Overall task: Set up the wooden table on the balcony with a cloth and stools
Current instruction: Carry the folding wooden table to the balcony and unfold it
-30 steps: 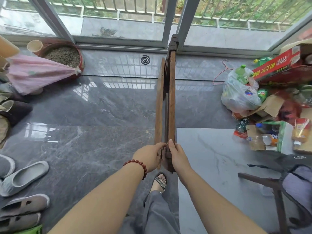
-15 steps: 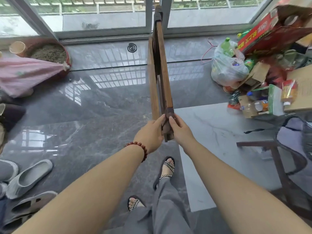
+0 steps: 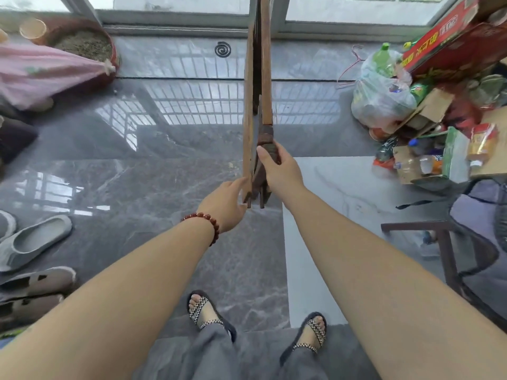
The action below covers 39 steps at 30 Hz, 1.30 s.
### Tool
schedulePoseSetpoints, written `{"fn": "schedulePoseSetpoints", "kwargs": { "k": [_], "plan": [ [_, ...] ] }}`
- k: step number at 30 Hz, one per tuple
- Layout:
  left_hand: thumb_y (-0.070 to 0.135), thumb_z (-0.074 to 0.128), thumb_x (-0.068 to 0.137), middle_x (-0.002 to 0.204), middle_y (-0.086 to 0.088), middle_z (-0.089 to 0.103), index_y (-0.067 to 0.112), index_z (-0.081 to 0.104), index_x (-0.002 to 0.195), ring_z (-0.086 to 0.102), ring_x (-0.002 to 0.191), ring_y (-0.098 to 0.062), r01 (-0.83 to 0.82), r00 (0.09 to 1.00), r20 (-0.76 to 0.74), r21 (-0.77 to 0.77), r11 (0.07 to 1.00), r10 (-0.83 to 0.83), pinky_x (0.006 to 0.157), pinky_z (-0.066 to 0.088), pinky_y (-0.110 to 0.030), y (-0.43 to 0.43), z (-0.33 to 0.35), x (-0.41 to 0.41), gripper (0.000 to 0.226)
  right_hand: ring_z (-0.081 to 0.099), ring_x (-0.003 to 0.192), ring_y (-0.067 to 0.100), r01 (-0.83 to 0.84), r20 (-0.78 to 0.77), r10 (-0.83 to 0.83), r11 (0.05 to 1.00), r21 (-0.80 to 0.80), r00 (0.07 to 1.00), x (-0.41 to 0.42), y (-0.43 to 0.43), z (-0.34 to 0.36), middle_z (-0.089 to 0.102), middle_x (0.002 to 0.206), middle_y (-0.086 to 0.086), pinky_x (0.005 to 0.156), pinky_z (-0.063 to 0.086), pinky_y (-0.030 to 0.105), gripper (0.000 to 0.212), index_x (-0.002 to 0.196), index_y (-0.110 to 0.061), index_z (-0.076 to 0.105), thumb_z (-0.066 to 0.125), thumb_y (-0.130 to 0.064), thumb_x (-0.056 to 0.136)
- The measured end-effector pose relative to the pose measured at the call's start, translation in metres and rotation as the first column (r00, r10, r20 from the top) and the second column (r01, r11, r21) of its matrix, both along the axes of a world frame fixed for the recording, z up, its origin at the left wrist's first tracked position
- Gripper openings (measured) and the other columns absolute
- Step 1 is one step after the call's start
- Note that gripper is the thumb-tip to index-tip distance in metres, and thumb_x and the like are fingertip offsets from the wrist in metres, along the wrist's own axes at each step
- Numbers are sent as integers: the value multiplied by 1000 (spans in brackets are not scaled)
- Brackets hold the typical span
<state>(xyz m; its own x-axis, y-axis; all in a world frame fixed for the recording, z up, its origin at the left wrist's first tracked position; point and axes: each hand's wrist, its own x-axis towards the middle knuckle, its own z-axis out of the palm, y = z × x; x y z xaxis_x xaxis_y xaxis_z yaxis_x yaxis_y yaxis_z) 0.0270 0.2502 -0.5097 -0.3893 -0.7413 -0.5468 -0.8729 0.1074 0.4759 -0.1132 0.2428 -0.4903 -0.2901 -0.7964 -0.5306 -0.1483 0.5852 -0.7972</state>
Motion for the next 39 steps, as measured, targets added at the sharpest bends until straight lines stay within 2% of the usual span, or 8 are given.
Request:
{"fn": "schedulePoseSetpoints", "kwargs": {
  "k": [13,17,20,23,26,29,36,39],
  "plan": [
    [23,46,89,110,-4,60,15,41,132,60,92,-20,-191,968,-206,-245,950,141,64,40,-19,-17,-77,-56,44,51,115,14,21,-6,-23,977,-213,1000,8,6,-29,54,129,-2,95,39,28,49,141,-23,35,39,-46,98],
    [26,43,95,140,0,42,15,13,149,46,122,-14,-122,973,-225,-290,949,56,94,29,-11,-24,-84,-59,63,41,131,15,-60,-36,53,971,-232,998,8,9,-43,43,144,-6,110,32,36,60,146,-30,24,35,-58,94],
    [28,49,92,112,8,56,24,16,148,58,103,-17,-175,952,-291,-285,943,89,76,41,-13,-25,-91,-56,65,40,132,12,-117,-45,108,950,-288,993,3,14,-54,42,145,-7,111,33,35,60,147,-30,27,40,-54,94],
    [19,52,90,82,18,49,20,41,132,55,84,-13,-233,930,-336,-226,946,149,57,32,-10,-23,-109,-46,44,42,115,-5,-143,-53,132,932,-333,990,2,23,-71,47,137,-16,94,35,11,52,144,-31,32,44,-45,96],
    [8,50,88,91,5,52,12,53,117,54,82,-12,-332,854,-483,-216,918,195,65,38,-11,-18,-136,-40,30,42,93,-16,-109,-100,83,949,-296,991,1,36,-108,48,110,-29,77,30,1,47,141,-27,36,49,-37,97],
    [5,47,87,115,4,52,18,48,126,53,98,-12,-335,842,-521,-297,894,142,83,45,-26,-16,-164,-33,42,44,116,1,-154,-127,135,976,-155,983,0,50,-160,46,136,-12,95,36,17,56,145,-26,26,50,-27,95],
    [11,55,84,156,12,16,24,11,150,60,88,-19,-139,954,-297,-564,814,-42,59,44,-27,-12,-205,-24,81,58,114,26,-150,-251,119,983,-107,961,10,43,-240,54,133,-3,94,50,49,54,141,-31,28,43,-32,89],
    [12,56,84,142,6,42,25,2,151,57,81,-15,-251,924,-382,-570,782,18,61,40,-26,-9,-218,-30,87,59,111,29,-114,-258,74,983,-142,963,6,40,-255,57,129,3,91,51,45,50,137,-24,34,41,-27,87]
  ]
}}
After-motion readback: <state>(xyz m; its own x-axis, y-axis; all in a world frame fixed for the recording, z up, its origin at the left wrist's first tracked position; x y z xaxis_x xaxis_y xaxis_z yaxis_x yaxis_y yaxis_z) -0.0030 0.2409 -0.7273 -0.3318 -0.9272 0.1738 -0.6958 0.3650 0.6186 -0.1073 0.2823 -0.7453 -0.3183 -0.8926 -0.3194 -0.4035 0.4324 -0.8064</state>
